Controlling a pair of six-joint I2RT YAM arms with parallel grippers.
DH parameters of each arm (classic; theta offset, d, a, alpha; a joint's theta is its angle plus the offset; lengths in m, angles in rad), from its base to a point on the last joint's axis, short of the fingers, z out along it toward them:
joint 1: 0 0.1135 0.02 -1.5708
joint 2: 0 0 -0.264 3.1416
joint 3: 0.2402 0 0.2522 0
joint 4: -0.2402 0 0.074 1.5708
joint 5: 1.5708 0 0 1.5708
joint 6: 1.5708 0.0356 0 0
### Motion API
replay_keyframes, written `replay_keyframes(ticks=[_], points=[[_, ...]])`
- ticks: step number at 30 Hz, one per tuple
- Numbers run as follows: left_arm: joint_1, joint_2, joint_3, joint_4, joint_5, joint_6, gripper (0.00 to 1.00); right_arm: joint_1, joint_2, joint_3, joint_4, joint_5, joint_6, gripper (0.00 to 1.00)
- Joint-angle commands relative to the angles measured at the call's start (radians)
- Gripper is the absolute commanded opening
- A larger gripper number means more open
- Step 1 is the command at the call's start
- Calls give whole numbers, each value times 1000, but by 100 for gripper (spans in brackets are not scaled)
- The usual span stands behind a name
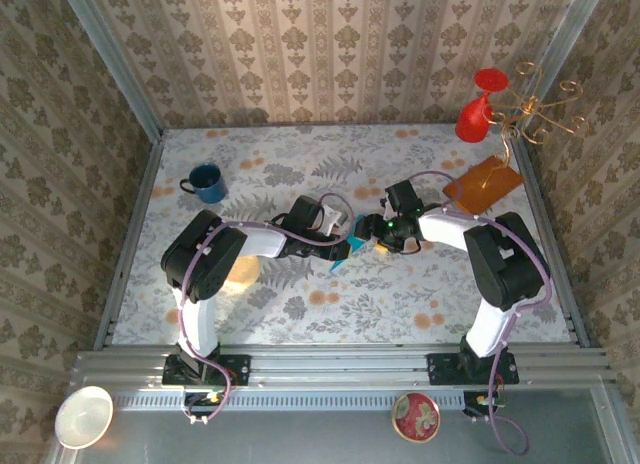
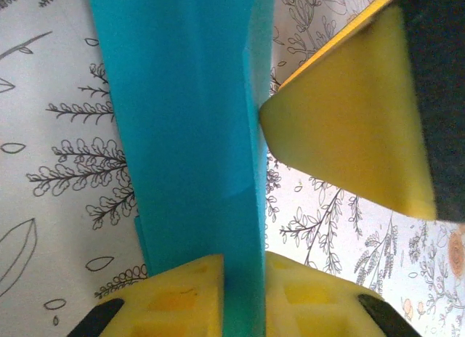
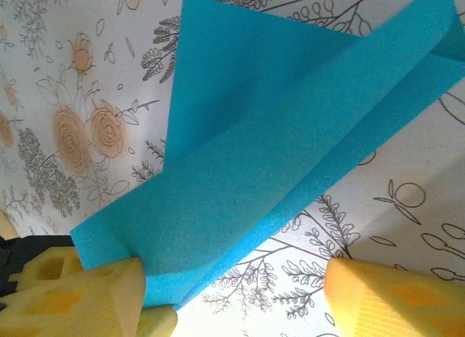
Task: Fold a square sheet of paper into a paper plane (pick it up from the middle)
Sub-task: Fold the wing for the fifth time at the center of the table.
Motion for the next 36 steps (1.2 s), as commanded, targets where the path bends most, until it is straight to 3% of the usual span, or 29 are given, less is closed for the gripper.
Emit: replay_keyframes(ticks=[1, 7, 16, 25, 36], points=[[-2, -14, 4, -55, 1, -39, 22, 2, 72, 12, -51, 103, 7, 70], [-1, -78, -9, -53, -23, -59, 27, 5, 103, 20, -75, 134, 12, 69], [-2, -79, -22, -94, -52, -30, 28, 5, 115, 25, -75, 122, 15, 69], [-9, -93, -42, -93, -64, 13, 39, 5, 125, 37, -85, 114, 15, 69], [-17, -81, -54, -120, -106, 65, 38, 6, 140, 51, -101, 111, 17, 68]])
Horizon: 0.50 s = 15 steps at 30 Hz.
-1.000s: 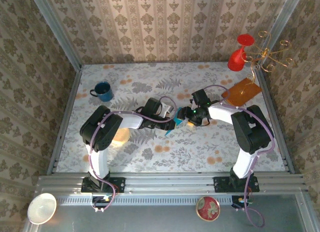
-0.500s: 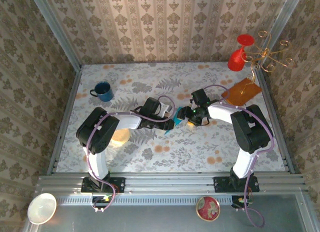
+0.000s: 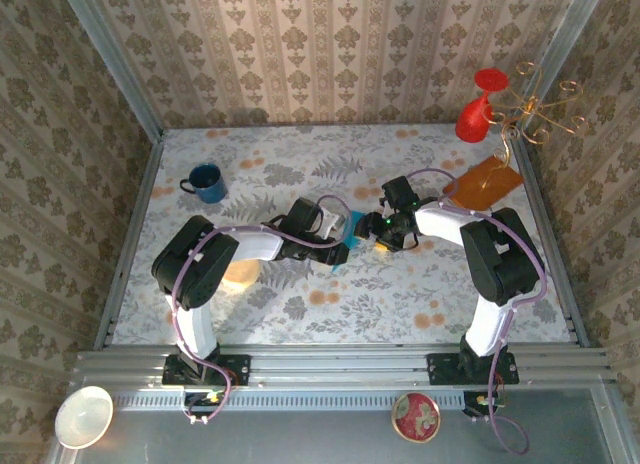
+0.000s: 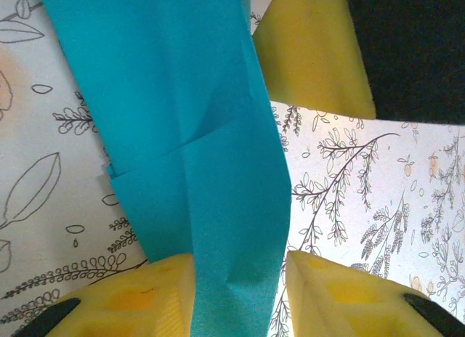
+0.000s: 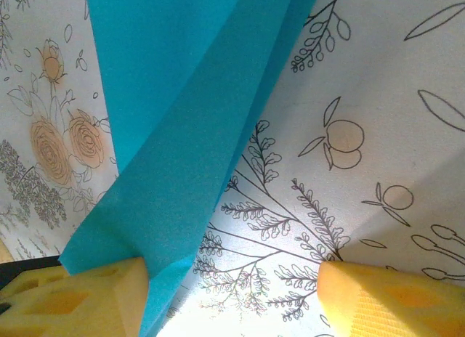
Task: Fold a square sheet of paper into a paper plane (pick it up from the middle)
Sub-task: Fold the wing for the fifth time at the center of the table.
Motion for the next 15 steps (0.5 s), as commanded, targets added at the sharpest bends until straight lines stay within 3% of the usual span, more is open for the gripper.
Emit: replay_keyframes(ticks=[1, 15], points=[[-4, -2, -20, -39, -28, 43, 38, 5, 98, -19, -4, 93, -6, 68], [-4, 52, -23, -49, -48, 74, 21, -3, 46, -12, 6, 45, -40, 68]])
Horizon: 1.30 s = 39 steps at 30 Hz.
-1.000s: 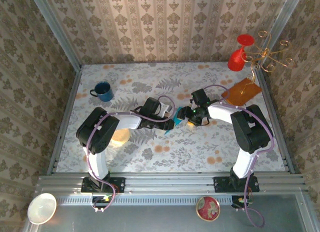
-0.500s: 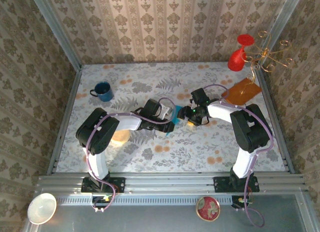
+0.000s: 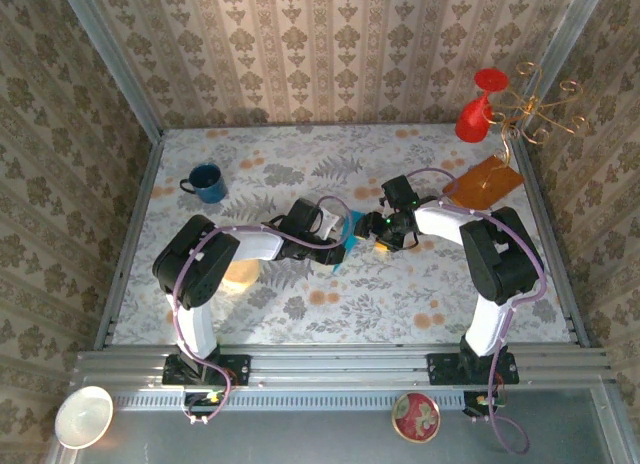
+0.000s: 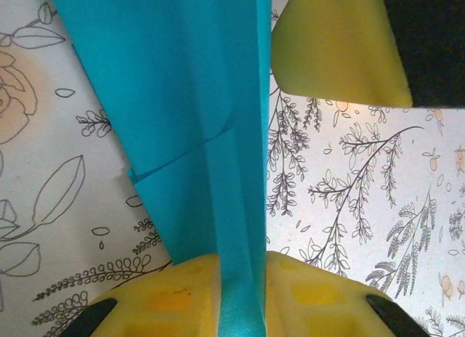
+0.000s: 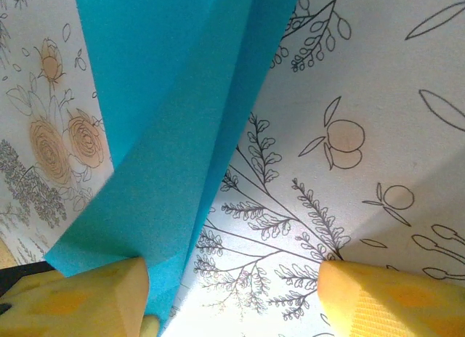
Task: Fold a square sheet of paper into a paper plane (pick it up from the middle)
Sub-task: Fold the wing for the fifth time at the center of the table.
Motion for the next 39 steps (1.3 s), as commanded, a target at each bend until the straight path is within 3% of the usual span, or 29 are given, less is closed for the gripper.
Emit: replay_keyframes(ticks=[1, 7, 13, 22, 31, 39], points=[[-2, 43, -27, -39, -13, 21, 20, -6, 26, -30, 30, 40, -47, 68], [22, 50, -57, 26, 38, -7, 18, -25, -94, -74, 92, -51, -175, 68], [44, 60, -75, 79, 86, -36, 17, -21, -122, -56, 82, -90, -253, 68], [57, 76, -71, 85, 115, -58, 15, 13, 3, 63, 6, -48, -299, 71], [72, 102, -72, 106, 171, -90, 11, 16, 80, 119, -2, -91, -341, 71], [79, 105, -86, 143, 187, -116, 11, 21, 151, 154, -34, -14, -318, 72]])
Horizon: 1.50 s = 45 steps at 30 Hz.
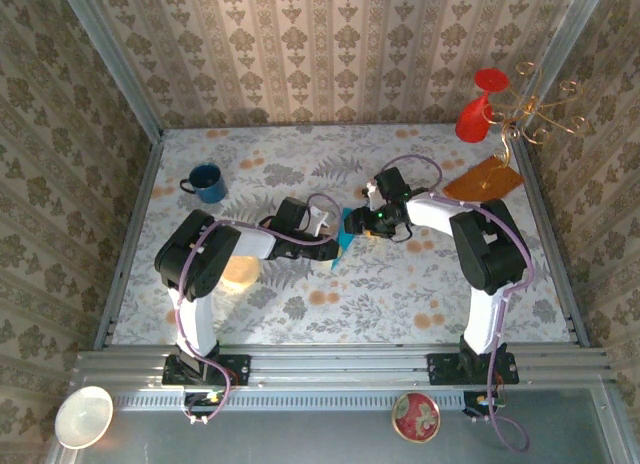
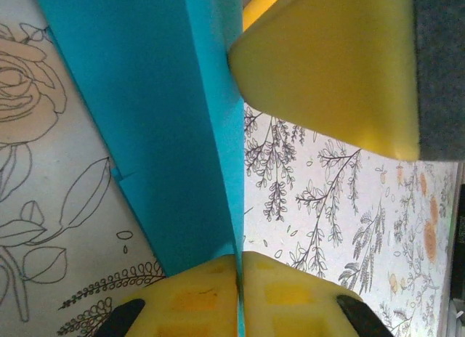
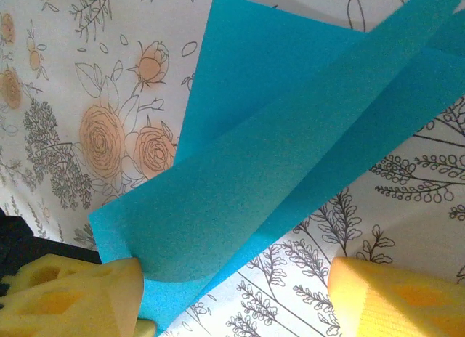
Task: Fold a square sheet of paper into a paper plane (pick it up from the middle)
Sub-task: Fold the wing for the fifth time at the center of the table.
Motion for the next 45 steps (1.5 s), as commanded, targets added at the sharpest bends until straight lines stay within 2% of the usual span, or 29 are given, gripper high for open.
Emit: replay_keyframes(ticks=[1, 9, 15, 19, 23, 35, 40, 45], points=[[-9, 49, -34, -31, -23, -18, 11, 10, 67, 29, -47, 65, 3, 71], [-17, -65, -56, -26, -61, -50, 20, 27, 132, 55, -104, 171, 58, 71], [-58, -177, -83, -62, -241, -78, 32, 42, 152, 91, -159, 225, 85, 71], [-91, -202, -117, -32, -357, -122, 40, 43, 161, 102, -171, 226, 101, 70], [-119, -194, -114, -28, -426, -142, 47, 43, 166, 110, -176, 217, 123, 70], [-129, -114, -77, -17, -391, -161, 43, 44, 188, 134, -210, 198, 171, 67], [-128, -98, -81, -34, -382, -143, 38, 43, 192, 143, -227, 201, 180, 66], [-128, -77, -86, -54, -380, -126, 28, 43, 198, 151, -239, 204, 183, 65]])
